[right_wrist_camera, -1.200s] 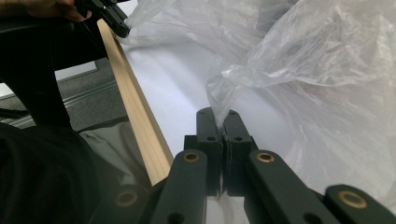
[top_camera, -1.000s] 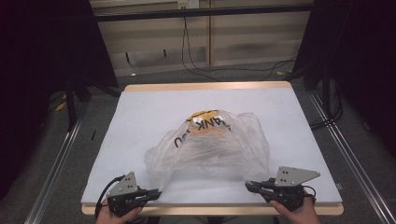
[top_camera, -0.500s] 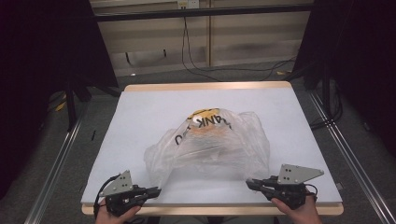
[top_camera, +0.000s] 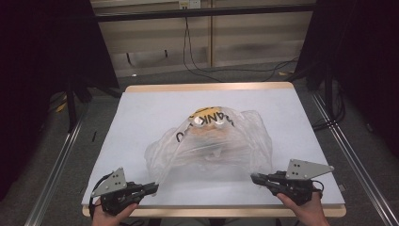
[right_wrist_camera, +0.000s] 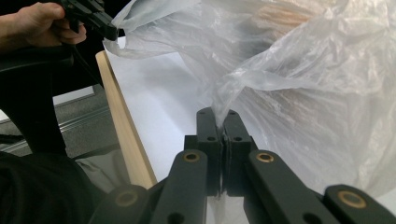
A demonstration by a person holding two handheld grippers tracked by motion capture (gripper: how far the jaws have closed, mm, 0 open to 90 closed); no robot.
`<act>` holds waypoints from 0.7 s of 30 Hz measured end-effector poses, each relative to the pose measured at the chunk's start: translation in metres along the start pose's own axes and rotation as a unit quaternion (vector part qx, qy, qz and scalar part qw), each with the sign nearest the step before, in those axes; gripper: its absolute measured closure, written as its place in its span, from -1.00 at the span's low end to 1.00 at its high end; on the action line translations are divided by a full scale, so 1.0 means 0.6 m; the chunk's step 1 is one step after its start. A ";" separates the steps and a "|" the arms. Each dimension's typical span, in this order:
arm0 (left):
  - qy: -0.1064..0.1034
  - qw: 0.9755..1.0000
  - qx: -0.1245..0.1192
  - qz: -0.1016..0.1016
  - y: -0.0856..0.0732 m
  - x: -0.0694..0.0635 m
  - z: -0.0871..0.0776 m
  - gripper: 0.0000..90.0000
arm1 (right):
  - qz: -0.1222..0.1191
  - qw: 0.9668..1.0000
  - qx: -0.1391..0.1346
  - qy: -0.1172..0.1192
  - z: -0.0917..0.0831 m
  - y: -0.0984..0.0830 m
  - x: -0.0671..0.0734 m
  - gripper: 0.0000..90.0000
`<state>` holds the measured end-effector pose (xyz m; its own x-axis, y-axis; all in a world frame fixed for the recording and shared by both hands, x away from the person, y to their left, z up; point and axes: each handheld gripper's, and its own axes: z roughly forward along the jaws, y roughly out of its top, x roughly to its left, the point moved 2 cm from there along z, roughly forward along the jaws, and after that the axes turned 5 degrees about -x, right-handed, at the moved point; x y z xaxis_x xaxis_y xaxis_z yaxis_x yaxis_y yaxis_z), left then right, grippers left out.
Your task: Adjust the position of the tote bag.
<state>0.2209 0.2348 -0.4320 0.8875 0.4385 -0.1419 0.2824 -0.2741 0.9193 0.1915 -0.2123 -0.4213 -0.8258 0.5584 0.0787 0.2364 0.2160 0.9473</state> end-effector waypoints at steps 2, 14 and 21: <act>-0.002 1.000 -0.004 0.004 0.004 0.001 -0.001 0.98 | -0.001 1.000 -0.003 0.000 0.001 0.003 0.000 0.95; 0.000 0.999 -0.031 0.023 0.037 -0.005 -0.016 0.98 | -0.019 0.999 -0.026 0.003 -0.005 0.037 -0.005 0.96; -0.001 0.999 -0.040 0.030 0.049 -0.010 -0.023 0.98 | -0.022 0.999 -0.039 0.003 0.001 0.050 -0.007 0.96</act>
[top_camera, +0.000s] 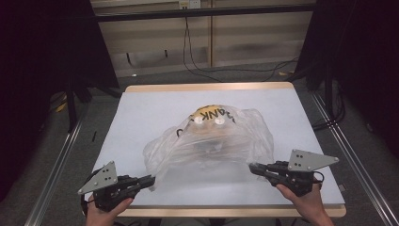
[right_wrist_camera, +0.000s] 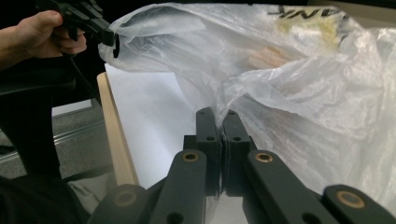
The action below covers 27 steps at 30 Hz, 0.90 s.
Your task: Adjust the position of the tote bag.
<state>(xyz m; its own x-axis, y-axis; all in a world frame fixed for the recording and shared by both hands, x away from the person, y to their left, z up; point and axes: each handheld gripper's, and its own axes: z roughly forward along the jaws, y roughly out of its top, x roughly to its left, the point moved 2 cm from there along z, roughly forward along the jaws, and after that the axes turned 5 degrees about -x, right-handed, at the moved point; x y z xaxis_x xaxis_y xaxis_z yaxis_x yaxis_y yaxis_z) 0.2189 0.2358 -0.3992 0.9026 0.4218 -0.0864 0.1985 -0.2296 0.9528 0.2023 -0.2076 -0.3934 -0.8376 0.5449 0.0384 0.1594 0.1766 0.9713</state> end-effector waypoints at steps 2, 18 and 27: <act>0.002 1.000 -0.002 0.001 0.004 0.003 -0.001 0.98 | -0.004 1.000 -0.004 0.000 0.000 0.007 0.000 0.96; 0.019 0.998 -0.058 0.000 0.065 0.030 -0.003 0.98 | -0.028 0.998 -0.048 -0.007 -0.014 0.074 -0.016 0.96; 0.026 0.998 -0.063 0.016 0.086 0.037 -0.016 0.98 | -0.035 0.997 -0.067 -0.025 -0.024 0.095 -0.032 0.96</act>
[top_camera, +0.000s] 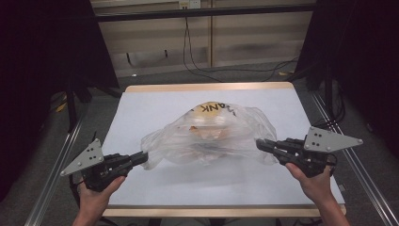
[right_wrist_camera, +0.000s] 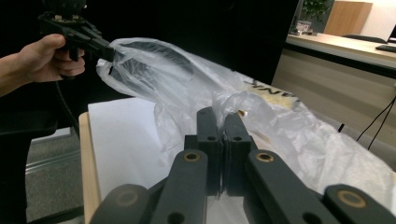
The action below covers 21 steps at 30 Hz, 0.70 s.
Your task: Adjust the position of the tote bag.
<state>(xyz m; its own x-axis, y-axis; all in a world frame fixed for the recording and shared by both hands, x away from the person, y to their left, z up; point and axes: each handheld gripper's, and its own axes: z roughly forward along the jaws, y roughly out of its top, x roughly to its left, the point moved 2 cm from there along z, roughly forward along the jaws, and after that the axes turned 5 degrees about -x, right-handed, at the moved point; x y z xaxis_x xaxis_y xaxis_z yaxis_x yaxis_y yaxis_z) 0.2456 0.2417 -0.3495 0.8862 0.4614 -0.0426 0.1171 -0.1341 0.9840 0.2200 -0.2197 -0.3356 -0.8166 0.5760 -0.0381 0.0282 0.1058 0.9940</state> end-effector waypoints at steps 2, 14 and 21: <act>0.004 1.000 -0.004 0.004 0.007 0.004 -0.001 0.98 | 0.002 1.000 -0.006 -0.004 -0.002 0.006 -0.007 0.96; 0.010 0.999 -0.031 0.002 0.044 0.030 0.001 0.99 | -0.009 0.999 -0.024 -0.028 -0.010 0.041 -0.034 0.96; 0.022 0.999 -0.042 -0.002 0.061 0.047 0.006 0.99 | -0.011 0.999 -0.032 -0.040 -0.015 0.062 -0.051 0.96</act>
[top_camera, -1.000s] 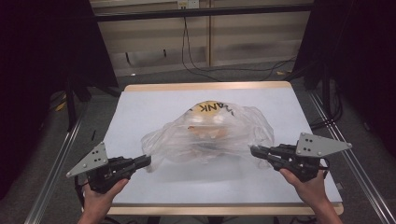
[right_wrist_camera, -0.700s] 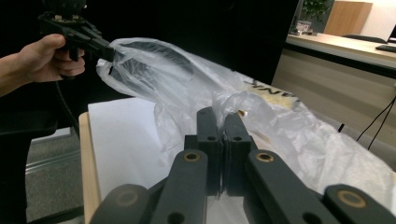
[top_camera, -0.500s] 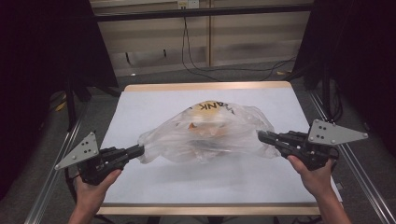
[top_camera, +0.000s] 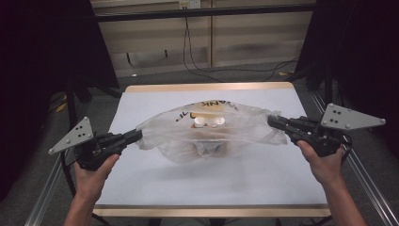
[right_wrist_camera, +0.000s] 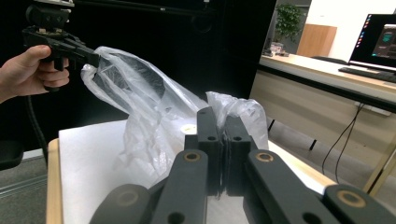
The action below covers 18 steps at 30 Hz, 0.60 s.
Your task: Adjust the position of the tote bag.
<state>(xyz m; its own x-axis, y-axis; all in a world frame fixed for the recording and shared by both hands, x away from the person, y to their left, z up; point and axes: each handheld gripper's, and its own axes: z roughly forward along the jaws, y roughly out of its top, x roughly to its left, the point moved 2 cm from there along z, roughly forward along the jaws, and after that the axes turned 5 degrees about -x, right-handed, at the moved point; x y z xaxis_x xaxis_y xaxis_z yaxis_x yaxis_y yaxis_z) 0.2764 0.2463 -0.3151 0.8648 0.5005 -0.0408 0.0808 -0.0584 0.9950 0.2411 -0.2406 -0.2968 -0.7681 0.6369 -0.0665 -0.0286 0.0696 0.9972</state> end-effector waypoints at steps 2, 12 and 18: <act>0.002 1.000 0.000 0.000 0.005 0.003 0.000 0.99 | 0.001 1.000 -0.002 -0.005 0.000 0.007 -0.007 0.96; 0.009 1.000 -0.018 0.008 0.045 0.021 0.000 0.99 | -0.005 1.000 -0.016 -0.014 0.007 0.039 -0.027 0.97; 0.019 1.000 -0.021 0.012 0.069 0.031 0.002 0.99 | -0.010 1.000 -0.018 -0.022 0.014 0.061 -0.038 0.97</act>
<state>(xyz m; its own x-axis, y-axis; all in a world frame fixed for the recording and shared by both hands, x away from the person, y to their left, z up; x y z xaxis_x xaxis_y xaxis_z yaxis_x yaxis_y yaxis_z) 0.2967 0.2520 -0.2749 0.8466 0.5321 -0.0135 0.0379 -0.0351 0.9987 0.2627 -0.2462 -0.2590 -0.7377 0.6696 -0.0866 -0.0673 0.0547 0.9962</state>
